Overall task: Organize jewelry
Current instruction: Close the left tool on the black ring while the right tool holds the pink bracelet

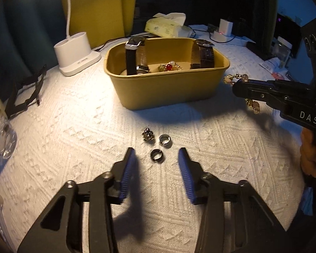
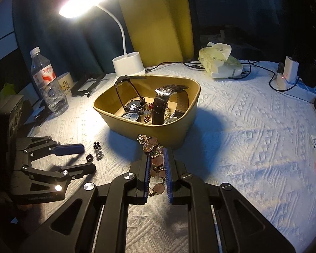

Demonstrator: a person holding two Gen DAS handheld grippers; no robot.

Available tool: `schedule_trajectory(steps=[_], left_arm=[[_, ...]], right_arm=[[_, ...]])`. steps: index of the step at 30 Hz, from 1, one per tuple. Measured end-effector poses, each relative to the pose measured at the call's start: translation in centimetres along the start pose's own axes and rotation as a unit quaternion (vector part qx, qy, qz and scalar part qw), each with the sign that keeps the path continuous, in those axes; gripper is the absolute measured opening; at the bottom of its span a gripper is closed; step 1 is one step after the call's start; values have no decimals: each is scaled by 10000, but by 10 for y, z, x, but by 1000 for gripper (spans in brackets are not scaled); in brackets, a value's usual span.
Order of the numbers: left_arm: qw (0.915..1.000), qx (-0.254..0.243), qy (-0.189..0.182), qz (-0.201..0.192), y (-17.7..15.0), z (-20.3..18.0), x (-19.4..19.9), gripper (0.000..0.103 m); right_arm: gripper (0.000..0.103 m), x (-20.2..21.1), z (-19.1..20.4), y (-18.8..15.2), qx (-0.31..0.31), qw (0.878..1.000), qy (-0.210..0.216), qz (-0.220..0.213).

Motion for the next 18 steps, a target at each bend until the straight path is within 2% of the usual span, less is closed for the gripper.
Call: schedule_trajectory(steps=[1, 3, 10, 18], left_arm=[[10000, -12, -18, -5, 1, 0, 0, 31], [10000, -23, -3, -20, 2, 0, -1, 14], [9999, 53, -63, -70, 2, 2, 0, 14], [9993, 116, -63, -344, 7, 5, 15, 14]], right_arm=[[13, 1, 0, 0, -8, 10000, -3, -10], [13, 1, 0, 0, -19, 10000, -5, -23], [13, 3, 0, 2, 9, 10000, -20, -61], [13, 7, 10, 14, 135, 9997, -26, -198]])
Point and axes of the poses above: each gripper's, at about its wrist camera, not at the fingertips, and x roughly against the way its jaws point, z to its left, y to its top, the point moved 5 cm from there along -x, roughly the way its jaws point, and after that the axes turned 5 degrees about -y, right-handed, at the moved point
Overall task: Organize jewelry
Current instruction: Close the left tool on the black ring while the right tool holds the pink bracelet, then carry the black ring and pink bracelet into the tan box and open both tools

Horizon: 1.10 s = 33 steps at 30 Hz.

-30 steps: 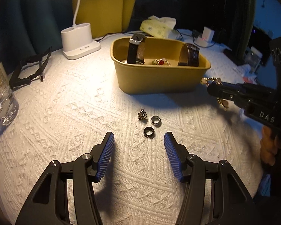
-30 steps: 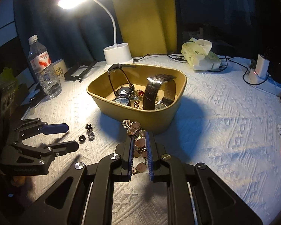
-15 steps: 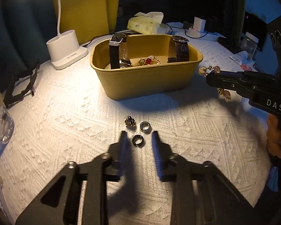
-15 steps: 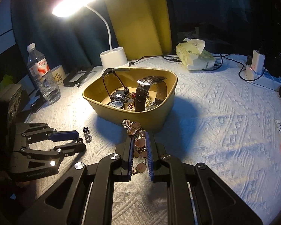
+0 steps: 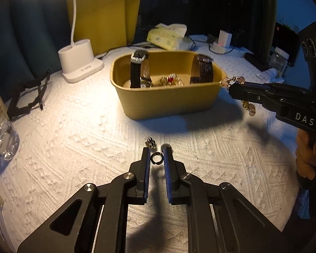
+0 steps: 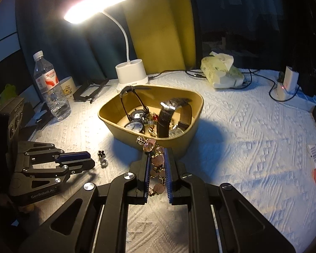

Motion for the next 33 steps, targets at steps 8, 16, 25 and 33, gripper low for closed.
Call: schedule_trajectory(steps=[8, 16, 25, 33], left_arm=[[9995, 89, 51, -287, 12, 9, 13, 14], [9984, 146, 83, -536, 26, 19, 21, 14], [9972, 157, 112, -719, 42, 30, 24, 14], [9960, 100, 165, -871, 60, 36, 24, 14]], right_arm=[[13, 1, 14, 18, 171, 9997, 40, -147], [13, 0, 23, 35, 295, 9992, 64, -274], [13, -7, 29, 50, 384, 9986, 111, -360], [13, -15, 29, 61, 393, 9983, 172, -405]])
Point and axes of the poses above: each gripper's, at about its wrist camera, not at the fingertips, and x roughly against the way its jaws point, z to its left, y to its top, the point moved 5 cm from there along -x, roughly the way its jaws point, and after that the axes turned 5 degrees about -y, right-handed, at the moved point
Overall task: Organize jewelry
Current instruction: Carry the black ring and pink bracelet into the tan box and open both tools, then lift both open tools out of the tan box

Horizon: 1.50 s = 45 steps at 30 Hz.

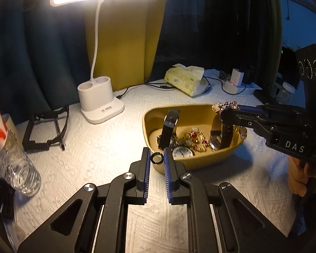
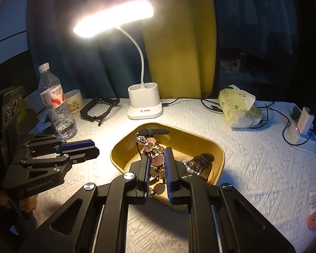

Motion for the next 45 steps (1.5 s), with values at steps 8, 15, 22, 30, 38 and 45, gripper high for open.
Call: schedule_trajectory(steps=[8, 15, 22, 30, 38, 45], left_arm=[[9999, -27, -94, -55, 11, -3, -10, 14], [9998, -22, -196, -28, 14, -7, -21, 14], [9997, -16, -239, 55, 13, -9, -32, 14], [9990, 158, -336, 247, 8, -4, -44, 14], [9987, 200, -384, 258, 7, -4, -45, 15], [9987, 260, -393, 200, 8, -5, -39, 20]], right_arm=[[13, -12, -5, 3, -52, 10000, 38, 5], [13, -23, -11, -1, -145, 9998, 71, 103], [13, -34, -17, -5, -250, 9994, 114, 200], [13, -43, -18, -6, -203, 9995, 58, 251], [14, -46, -13, -6, -10, 9996, -129, 249], [19, -45, -10, -6, 18, 9994, -153, 302]])
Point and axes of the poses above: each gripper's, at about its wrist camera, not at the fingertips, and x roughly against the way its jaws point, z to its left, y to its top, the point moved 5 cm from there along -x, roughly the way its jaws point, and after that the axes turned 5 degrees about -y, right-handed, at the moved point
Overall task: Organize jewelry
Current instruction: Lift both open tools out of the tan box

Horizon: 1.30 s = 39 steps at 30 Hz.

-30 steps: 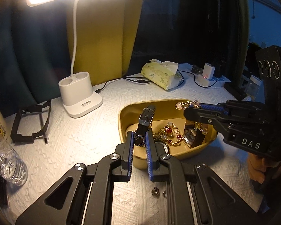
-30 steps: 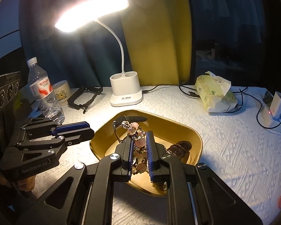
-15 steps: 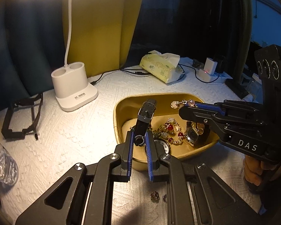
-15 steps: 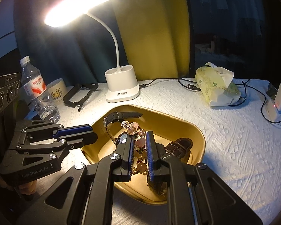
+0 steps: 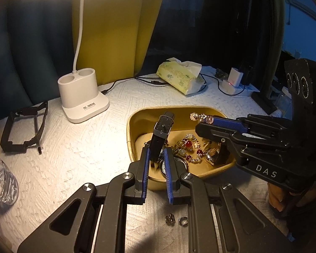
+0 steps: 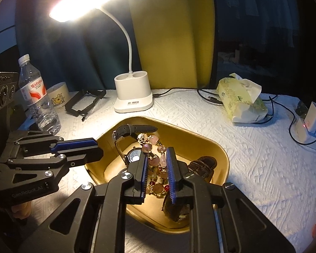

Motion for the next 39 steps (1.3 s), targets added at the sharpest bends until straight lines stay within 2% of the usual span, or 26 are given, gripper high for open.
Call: schedule_trajectory(steps=[3, 7, 13, 39], left_arm=[[10000, 21, -6, -44, 0, -1, 5, 30], [9999, 29, 40, -117, 1, -2, 13, 34], [9997, 54, 71, -215, 0, -2, 26, 36], [9995, 88, 27, -307, -39, -20, 70, 38]], right_arm=[[25, 2, 3, 0, -3, 10000, 62, 33], [38, 6, 6, -1, -10, 9999, 98, 42], [48, 16, 10, -3, -6, 10000, 39, 1], [50, 61, 23, -37, -23, 9998, -203, -10]])
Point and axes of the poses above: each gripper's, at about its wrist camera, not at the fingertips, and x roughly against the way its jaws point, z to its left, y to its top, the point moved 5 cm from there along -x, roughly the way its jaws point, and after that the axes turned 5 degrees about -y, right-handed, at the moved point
